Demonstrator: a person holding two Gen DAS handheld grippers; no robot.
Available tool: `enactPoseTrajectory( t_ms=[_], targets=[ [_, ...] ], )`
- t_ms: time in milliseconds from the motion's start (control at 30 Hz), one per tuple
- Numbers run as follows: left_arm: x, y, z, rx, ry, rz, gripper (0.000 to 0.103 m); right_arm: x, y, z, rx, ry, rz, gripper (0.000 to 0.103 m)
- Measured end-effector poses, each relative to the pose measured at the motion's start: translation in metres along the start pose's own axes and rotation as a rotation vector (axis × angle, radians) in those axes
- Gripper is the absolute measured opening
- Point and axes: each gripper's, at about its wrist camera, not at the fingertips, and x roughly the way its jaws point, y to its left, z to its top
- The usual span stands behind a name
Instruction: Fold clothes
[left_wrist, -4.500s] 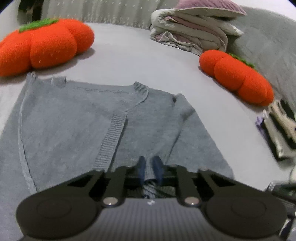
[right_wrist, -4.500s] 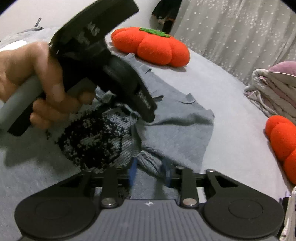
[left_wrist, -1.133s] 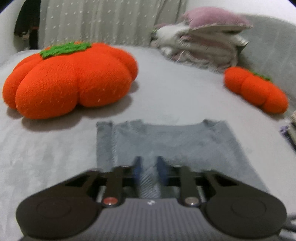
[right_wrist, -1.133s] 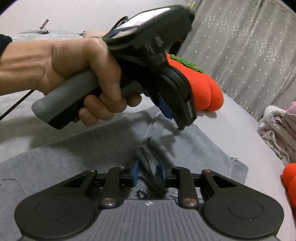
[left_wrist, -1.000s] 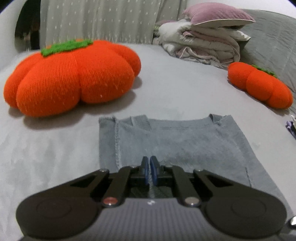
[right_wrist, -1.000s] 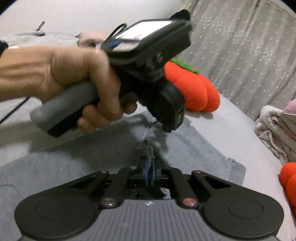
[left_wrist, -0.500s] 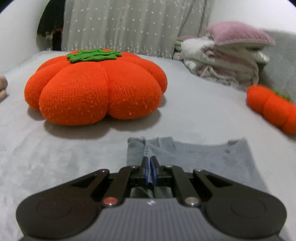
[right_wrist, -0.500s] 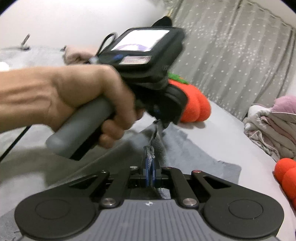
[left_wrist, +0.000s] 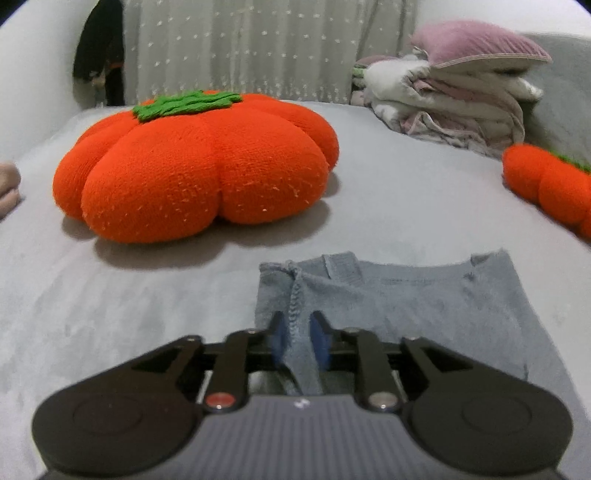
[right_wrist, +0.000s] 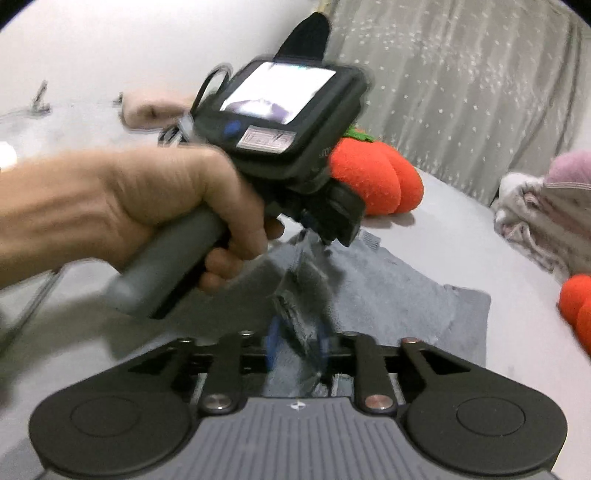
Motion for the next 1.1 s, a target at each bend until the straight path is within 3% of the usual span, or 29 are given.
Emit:
enactPoseTrajectory(
  t_ms=[267,467,567,700,800,867,967,1100],
  targets=[
    [-0.035,0.001,0.009,-0.01,-0.009,0.039,0.028,-0.1,-0.019,-0.026,0.298,0.021,0.164,0.031],
    [-0.088,-0.005,0.002,-0.006,-0.006,0.02,0.03,-0.163,-0.011,-0.076,0.313,0.089,0.085,0.031],
    [-0.108,-0.009,-0.013,-0.048,0.036,-0.014,0.03,-0.189,-0.001,-0.097,0.271,0.11,0.085,0.031],
    [-0.133,-0.025,-0.038,-0.072,0.093,-0.063,0.029,-0.199,0.011,-0.118,0.183,0.146,0.028,0.03],
    [-0.15,-0.041,-0.052,-0.077,0.122,-0.093,0.03,-0.198,0.013,-0.127,0.152,0.168,-0.018,0.02],
    [-0.157,-0.047,-0.06,-0.104,0.149,-0.108,0.03,-0.194,0.007,-0.13,0.175,0.181,-0.04,0.007],
    [-0.161,-0.05,-0.072,-0.133,0.182,-0.142,0.03,-0.191,-0.003,-0.131,0.218,0.18,-0.075,0.005],
    [-0.161,-0.052,-0.08,-0.14,0.21,-0.179,0.031,-0.197,-0.03,-0.136,0.4,0.163,-0.033,0.005]
  ],
)
